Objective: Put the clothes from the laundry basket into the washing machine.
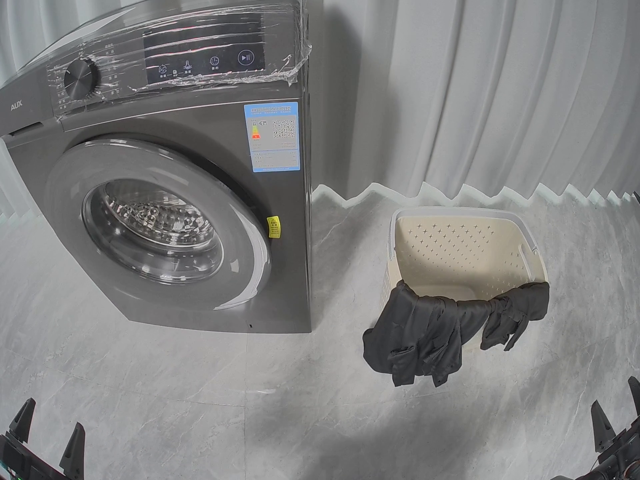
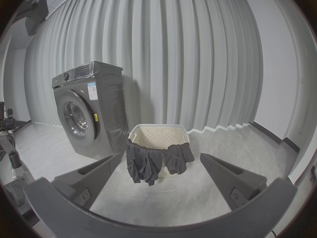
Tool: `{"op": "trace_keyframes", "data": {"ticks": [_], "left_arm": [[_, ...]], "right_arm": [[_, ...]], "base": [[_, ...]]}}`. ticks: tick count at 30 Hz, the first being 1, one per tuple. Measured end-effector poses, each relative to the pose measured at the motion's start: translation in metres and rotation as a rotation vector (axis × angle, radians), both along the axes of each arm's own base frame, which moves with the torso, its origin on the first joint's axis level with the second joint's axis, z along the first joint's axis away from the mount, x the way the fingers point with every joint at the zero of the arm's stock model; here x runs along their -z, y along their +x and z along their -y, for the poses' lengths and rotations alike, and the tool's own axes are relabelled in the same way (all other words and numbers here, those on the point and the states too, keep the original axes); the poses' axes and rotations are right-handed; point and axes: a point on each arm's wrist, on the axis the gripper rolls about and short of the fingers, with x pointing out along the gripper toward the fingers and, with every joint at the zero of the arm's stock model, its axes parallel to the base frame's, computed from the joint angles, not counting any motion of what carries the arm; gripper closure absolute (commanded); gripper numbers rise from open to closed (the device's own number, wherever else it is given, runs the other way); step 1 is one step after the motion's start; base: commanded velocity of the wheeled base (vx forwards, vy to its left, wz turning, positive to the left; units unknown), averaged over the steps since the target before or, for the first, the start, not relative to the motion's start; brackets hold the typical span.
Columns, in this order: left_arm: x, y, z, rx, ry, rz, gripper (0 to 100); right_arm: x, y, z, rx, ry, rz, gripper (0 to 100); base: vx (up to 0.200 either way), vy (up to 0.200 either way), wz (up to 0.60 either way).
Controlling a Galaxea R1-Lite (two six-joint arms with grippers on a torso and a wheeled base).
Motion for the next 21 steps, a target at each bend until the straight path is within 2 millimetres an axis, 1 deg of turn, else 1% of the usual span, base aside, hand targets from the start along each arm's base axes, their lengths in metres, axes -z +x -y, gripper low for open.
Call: {"op": "trace_keyframes", "data": {"ticks": [3, 21], "left_arm": [[0.0000, 0.0000, 0.0000, -0.001, -0.001, 0.000, 0], [0.0000, 0.0000, 0.0000, -0.002, -0.001, 0.000, 0]], "right_arm": [[0.0000, 0.0000, 0.0000, -0.002, 0.000, 0.000, 0], [0.0000, 0.0000, 0.0000, -0.001, 0.000, 0.000, 0]], "base": [[0.000, 0.000, 0.00], [0.000, -0.200, 0.00]]}}
